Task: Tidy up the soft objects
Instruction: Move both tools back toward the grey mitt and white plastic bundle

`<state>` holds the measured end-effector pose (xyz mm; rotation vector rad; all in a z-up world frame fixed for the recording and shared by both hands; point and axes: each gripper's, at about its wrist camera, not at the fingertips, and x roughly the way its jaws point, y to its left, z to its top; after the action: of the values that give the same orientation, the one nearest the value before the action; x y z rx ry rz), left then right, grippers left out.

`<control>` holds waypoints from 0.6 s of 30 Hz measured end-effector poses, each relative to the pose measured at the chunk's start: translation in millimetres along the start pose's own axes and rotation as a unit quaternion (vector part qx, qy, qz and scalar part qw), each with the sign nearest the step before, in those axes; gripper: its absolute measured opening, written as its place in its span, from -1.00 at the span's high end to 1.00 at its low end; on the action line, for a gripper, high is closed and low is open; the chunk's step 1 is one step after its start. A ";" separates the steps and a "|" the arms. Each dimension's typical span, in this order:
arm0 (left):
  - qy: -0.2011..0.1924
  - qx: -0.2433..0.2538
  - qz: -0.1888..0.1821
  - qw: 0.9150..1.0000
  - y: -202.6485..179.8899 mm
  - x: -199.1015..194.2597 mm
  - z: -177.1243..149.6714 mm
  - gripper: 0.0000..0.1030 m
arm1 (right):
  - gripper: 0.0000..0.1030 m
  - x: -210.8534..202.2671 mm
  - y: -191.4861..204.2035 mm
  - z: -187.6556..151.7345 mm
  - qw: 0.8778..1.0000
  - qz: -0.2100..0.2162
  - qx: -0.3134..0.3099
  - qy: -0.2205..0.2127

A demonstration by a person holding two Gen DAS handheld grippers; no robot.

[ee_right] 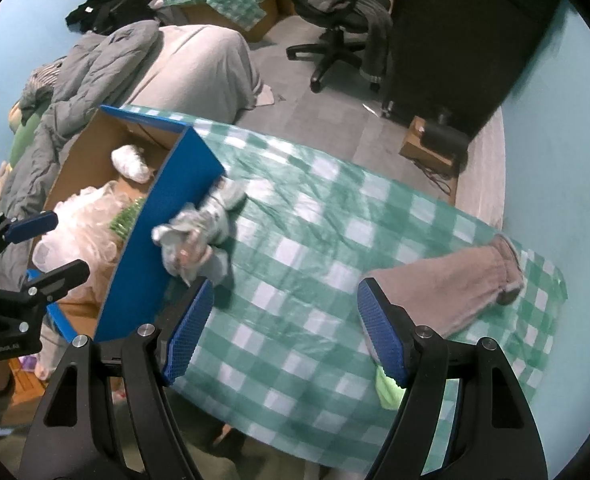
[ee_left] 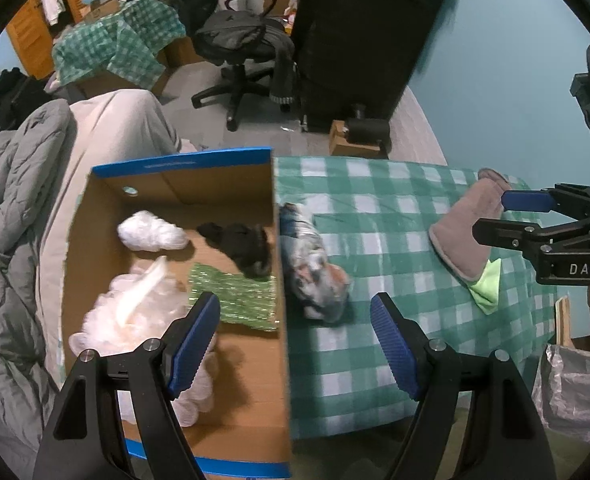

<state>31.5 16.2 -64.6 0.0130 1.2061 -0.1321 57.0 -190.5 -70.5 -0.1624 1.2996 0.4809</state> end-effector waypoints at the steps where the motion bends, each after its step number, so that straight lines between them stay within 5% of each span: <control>1: 0.003 0.000 -0.001 1.000 -4.3 2.5 0.4 -0.53 | -0.46 -0.6 -3.9 -2.2 1.000 0.000 0.002 0.001; 18: 0.045 -0.009 0.003 0.999 -53.2 53.9 8.0 -0.55 | -0.46 -0.4 -63.5 -30.9 0.999 -0.003 0.028 0.017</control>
<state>52.0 -42.3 -108.8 0.0063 1.2972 -0.1156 56.8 -258.9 -88.0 -0.1280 1.3442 0.4387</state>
